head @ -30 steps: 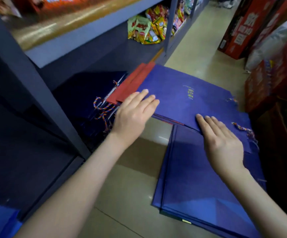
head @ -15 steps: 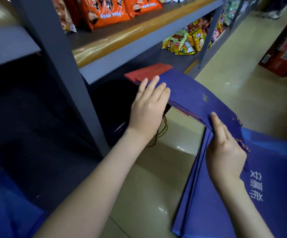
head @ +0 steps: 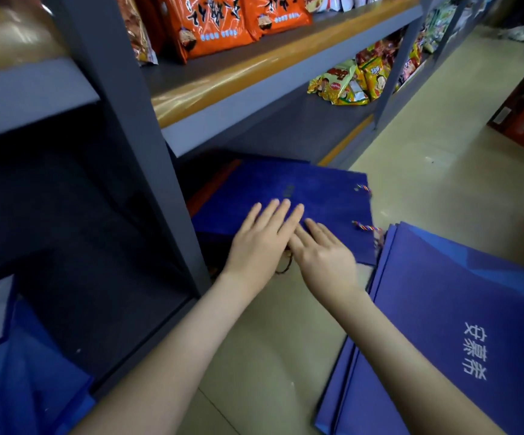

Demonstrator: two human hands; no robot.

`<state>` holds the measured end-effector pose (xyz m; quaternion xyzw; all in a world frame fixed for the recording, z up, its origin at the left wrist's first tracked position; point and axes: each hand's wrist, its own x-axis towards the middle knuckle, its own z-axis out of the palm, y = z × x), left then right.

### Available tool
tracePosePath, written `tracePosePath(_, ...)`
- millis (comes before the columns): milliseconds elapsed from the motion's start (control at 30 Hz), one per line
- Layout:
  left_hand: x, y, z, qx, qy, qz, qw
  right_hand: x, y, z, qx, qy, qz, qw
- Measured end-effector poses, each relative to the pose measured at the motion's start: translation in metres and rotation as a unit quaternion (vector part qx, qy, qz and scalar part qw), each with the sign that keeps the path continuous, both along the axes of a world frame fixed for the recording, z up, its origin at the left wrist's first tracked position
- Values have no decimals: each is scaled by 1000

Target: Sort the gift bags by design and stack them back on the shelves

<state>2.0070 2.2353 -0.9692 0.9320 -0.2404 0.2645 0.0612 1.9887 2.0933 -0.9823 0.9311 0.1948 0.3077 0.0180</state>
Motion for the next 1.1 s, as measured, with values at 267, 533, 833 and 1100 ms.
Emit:
tracePosePath(267,3,11,-15,-35,25,-72,996,-23,-10,8,3,98,-33,995)
tracePosePath(533,18,42,-28,-160,67,-41,984,-32,-37,26,348,219,0,912)
tracePosePath(833,-11,15,6,96,323,82,938,11,9,-23,390,369,29,843)
tracePosePath(1100,7,3,-21,92,157,183,966,-5,-14,-29,348,301,36,887)
